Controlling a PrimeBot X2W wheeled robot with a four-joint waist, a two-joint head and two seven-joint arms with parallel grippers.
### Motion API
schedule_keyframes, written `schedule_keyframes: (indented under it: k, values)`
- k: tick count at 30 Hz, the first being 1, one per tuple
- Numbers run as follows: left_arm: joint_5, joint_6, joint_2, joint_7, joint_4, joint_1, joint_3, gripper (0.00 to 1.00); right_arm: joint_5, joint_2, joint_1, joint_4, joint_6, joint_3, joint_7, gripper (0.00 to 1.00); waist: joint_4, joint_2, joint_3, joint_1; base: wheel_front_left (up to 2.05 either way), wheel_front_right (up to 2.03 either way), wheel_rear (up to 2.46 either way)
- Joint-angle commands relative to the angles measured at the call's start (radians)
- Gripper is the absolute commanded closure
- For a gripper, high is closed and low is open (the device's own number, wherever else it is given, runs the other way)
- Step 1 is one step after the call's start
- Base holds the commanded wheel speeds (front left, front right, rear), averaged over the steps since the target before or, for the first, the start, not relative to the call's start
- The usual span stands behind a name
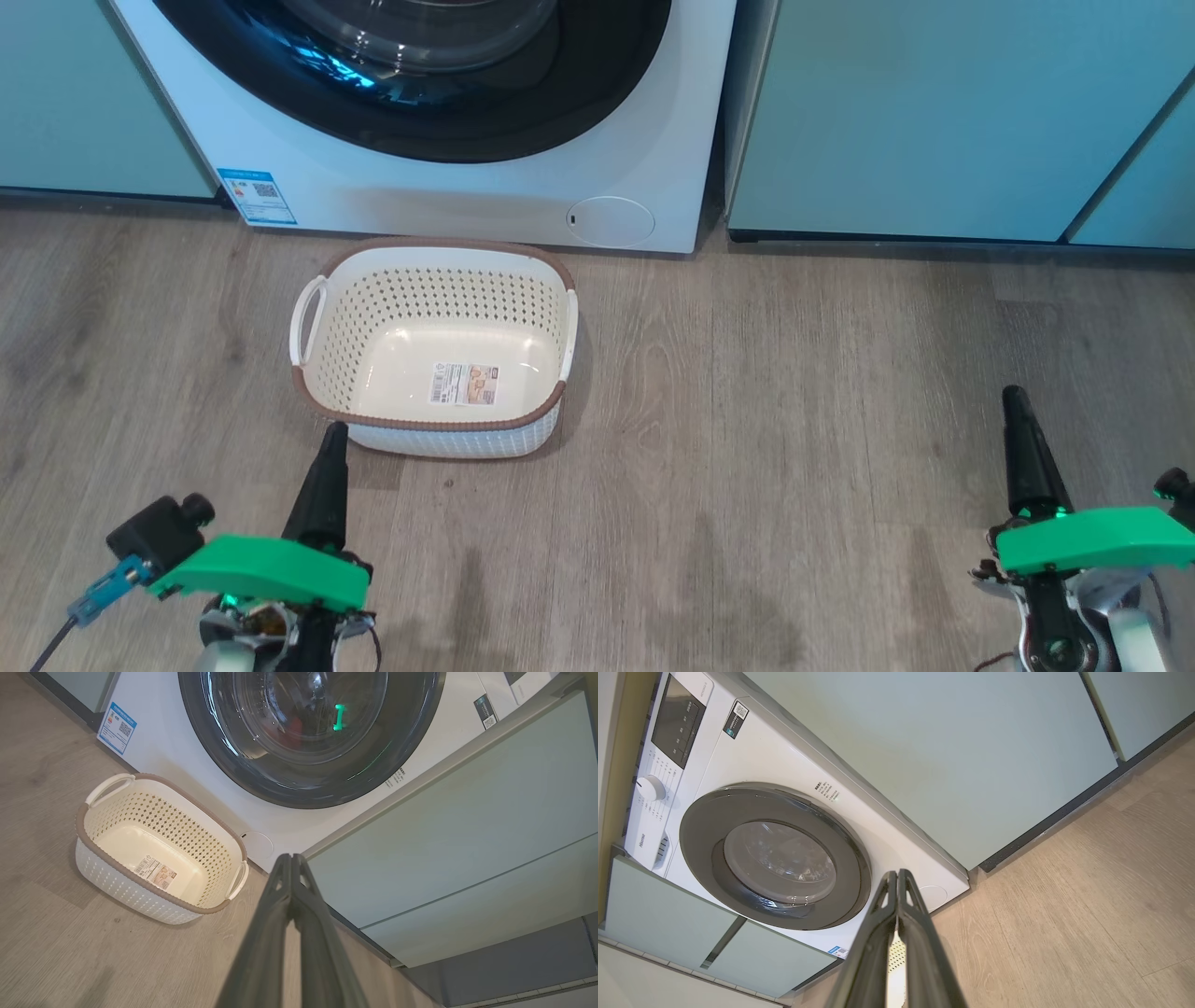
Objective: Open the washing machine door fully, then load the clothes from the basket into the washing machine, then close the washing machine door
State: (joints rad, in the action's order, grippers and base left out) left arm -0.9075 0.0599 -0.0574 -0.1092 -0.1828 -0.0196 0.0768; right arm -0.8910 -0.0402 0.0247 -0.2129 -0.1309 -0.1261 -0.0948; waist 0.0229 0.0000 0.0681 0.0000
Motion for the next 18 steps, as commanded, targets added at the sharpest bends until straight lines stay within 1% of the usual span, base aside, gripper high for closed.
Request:
schedule_keyframes:
  k: [1,18]
  values:
    - [-0.037,0.012,-0.016,0.008,0.024,-0.052,-0.026,1.0,-0.037,-0.016,0.046,0.028,0.0,0.011,0.014,1.0,-0.001,0.0,-0.002,0.0,0.0,0.0,0.0]
    - [-0.216,0.027,-0.02,0.052,0.003,-0.06,-0.055,1.0,-0.212,-0.017,0.055,0.013,0.0,0.015,0.06,1.0,-0.006,0.0,-0.018,0.0,0.0,0.0,0.0]
